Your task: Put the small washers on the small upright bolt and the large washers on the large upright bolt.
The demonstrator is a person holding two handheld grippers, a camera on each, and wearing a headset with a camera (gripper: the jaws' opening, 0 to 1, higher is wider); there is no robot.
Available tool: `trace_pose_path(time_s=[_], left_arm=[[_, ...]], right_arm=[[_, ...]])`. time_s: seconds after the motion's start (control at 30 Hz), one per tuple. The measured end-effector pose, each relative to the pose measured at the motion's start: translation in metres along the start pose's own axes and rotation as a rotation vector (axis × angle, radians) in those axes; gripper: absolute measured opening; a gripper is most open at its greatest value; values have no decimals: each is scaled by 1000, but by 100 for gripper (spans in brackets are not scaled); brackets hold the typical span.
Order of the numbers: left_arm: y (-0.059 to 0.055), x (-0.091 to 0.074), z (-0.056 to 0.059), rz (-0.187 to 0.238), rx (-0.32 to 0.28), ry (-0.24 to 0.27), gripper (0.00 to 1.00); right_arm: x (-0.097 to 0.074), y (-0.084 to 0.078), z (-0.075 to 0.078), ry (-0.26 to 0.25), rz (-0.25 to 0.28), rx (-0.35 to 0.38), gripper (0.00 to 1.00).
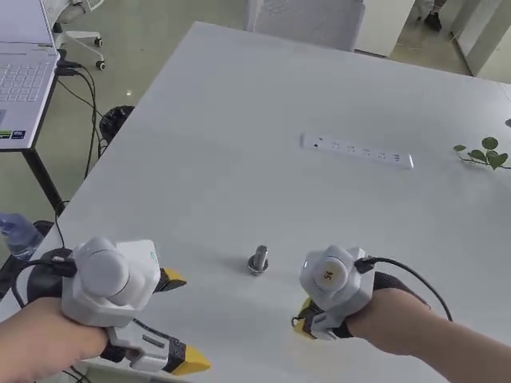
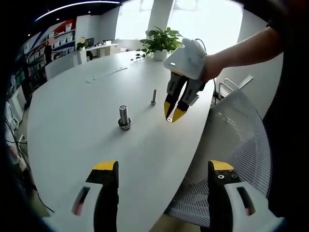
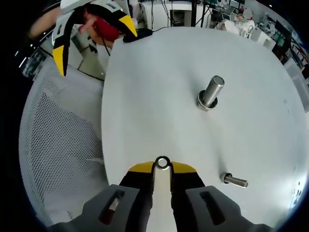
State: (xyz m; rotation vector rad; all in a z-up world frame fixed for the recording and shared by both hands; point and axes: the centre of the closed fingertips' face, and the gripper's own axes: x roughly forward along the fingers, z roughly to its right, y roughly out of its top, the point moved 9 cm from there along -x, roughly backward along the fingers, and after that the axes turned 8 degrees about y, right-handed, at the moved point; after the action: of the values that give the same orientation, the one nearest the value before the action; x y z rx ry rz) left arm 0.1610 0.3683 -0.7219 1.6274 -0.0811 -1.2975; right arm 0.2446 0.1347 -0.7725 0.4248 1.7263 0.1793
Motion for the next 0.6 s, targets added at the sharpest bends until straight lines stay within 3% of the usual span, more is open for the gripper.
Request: trace_pose_path(time_s=[0.33, 0.6], left_arm=[[3, 1, 1, 1, 1, 5, 75], [3, 1, 1, 4, -7, 17, 75]], right_arm=[[-24, -16, 7, -17, -3, 34, 12], [-47, -36, 23, -52, -7, 74, 12]])
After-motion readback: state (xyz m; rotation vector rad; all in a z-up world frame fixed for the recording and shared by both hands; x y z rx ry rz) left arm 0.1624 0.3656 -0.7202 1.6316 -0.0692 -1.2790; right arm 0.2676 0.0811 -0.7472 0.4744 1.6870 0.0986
